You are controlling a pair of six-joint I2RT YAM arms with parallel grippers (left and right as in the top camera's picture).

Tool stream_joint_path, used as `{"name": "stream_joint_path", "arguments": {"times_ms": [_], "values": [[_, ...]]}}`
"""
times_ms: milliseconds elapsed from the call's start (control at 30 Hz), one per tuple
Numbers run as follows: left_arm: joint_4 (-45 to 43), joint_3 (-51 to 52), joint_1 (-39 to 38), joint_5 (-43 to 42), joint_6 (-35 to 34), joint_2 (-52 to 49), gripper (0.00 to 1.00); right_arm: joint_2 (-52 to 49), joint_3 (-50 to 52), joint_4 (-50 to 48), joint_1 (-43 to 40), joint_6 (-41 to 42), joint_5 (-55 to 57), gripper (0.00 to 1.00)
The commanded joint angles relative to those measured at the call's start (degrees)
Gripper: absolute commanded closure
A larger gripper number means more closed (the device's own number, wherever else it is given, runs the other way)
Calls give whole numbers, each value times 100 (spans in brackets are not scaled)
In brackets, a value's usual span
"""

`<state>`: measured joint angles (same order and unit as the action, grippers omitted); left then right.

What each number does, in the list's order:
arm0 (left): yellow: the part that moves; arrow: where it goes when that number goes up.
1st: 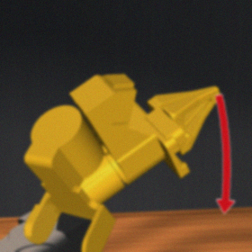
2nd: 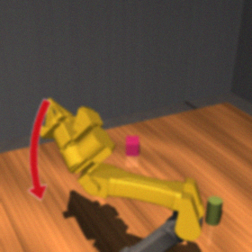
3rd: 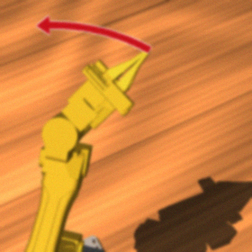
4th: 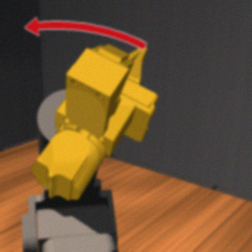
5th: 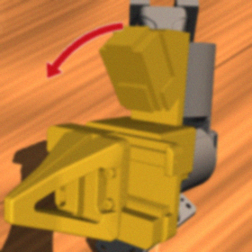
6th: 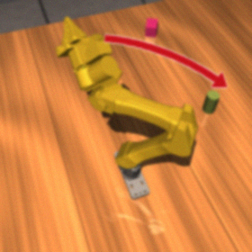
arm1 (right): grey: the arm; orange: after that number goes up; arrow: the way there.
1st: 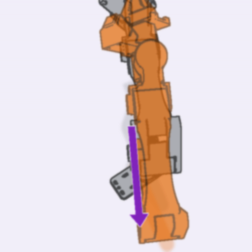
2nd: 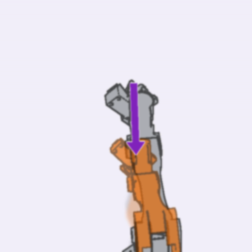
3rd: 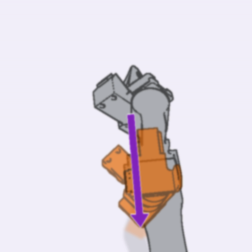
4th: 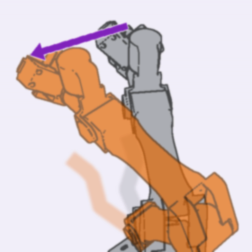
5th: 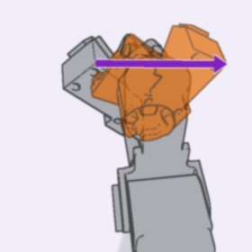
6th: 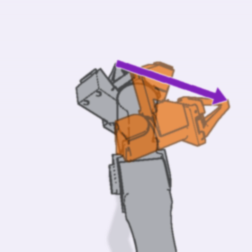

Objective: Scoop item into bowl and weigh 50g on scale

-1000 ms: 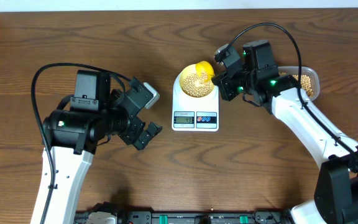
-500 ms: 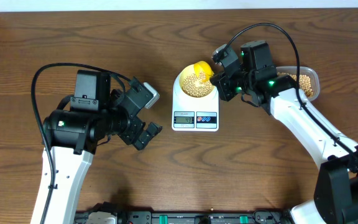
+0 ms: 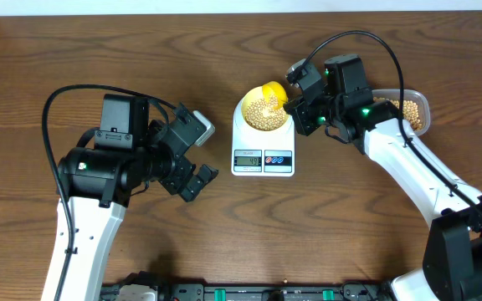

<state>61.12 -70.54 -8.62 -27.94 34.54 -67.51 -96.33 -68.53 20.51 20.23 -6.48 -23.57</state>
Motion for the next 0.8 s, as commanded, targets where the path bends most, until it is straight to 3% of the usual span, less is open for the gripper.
{"name": "stream_joint_path", "arguments": {"times_ms": [0, 767], "values": [[11, 20, 20, 33, 37, 9, 0, 131, -116, -15, 37, 17, 94, 99], [11, 20, 20, 33, 37, 9, 0, 129, -116, 2, -59, 9, -424, 99]]}}
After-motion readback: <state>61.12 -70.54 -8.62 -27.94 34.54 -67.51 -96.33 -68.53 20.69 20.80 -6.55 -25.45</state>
